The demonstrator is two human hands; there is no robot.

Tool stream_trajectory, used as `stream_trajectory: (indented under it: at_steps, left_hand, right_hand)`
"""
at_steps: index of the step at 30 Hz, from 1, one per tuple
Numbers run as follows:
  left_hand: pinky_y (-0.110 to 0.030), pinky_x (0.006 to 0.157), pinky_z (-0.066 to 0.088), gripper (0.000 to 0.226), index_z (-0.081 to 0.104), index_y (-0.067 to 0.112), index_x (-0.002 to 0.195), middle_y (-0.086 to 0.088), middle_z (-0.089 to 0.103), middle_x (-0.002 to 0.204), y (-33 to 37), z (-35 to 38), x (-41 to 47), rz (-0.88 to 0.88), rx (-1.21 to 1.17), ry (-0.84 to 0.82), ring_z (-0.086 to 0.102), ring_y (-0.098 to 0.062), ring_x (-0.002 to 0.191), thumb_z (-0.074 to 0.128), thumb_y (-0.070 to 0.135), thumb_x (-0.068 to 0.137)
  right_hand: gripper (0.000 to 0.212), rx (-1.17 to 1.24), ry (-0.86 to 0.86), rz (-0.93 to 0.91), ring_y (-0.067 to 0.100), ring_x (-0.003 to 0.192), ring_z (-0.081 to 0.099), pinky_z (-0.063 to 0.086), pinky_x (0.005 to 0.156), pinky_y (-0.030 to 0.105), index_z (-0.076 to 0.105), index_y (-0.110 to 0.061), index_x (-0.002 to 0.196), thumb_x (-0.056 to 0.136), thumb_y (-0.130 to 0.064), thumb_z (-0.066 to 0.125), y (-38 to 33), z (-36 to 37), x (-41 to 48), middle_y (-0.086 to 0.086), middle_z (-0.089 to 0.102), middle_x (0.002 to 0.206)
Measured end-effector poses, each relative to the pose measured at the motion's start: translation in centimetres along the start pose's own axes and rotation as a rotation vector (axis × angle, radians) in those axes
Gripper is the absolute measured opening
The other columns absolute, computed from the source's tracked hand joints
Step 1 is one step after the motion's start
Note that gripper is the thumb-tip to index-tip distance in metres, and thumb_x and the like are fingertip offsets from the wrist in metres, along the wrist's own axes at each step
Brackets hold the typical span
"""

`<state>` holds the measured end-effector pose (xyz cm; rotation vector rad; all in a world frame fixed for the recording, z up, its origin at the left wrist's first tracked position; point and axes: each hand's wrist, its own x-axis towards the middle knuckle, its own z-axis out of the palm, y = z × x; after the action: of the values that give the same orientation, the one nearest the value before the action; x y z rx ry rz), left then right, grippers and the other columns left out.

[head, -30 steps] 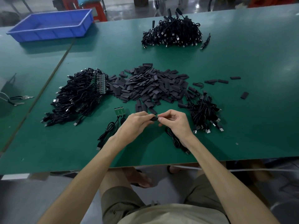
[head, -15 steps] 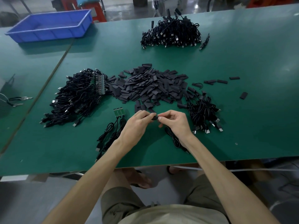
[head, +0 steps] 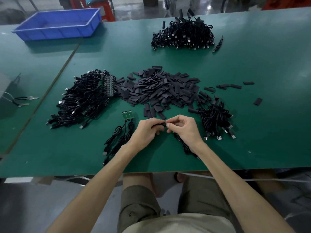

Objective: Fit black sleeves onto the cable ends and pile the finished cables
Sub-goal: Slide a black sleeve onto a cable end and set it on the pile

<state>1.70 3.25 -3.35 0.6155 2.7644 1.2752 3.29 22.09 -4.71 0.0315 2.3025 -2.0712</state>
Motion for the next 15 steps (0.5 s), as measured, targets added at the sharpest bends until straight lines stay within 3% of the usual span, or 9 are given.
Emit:
stream_trajectory:
  at_steps: [3, 7, 15]
  left_hand:
    - [-0.022, 0.076, 0.049, 0.026, 0.068, 0.004, 0.124, 0.003, 0.063, 0.095, -0.18, 0.59, -0.51, 0.111, 0.103, 0.037, 0.058, -0.008, 0.076, 0.061, 0.006, 0.099]
    - [-0.038, 0.082, 0.054, 0.030, 0.066, 0.001, 0.125, -0.010, 0.067, 0.104, -0.30, 1.13, -0.86, 0.249, 0.311, 0.137, 0.062, -0.026, 0.094, 0.066, 0.010, 0.096]
    - [-0.040, 0.081, 0.056, 0.029, 0.067, 0.002, 0.123, -0.010, 0.068, 0.103, -0.28, 0.80, -0.74, 0.238, 0.311, 0.094, 0.062, -0.025, 0.090, 0.063, -0.001, 0.095]
  right_hand:
    - [0.006, 0.002, 0.020, 0.002, 0.019, 0.075, 0.077, 0.058, 0.074, 0.022, 0.077, -0.015, 0.093, 0.089, -0.010, 0.078, 0.08, 0.19, 0.17, 0.002, 0.079, 0.081]
    - [0.007, 0.026, 0.014, 0.011, 0.021, 0.075, 0.077, 0.058, 0.073, 0.023, 0.077, -0.014, 0.093, 0.089, -0.008, 0.078, 0.00, 0.13, 0.23, 0.002, 0.080, 0.084]
    - [0.009, 0.023, -0.030, -0.005, 0.020, 0.077, 0.077, 0.059, 0.075, 0.022, 0.078, -0.016, 0.093, 0.087, -0.010, 0.081, 0.24, -0.19, 0.09, 0.002, 0.080, 0.085]
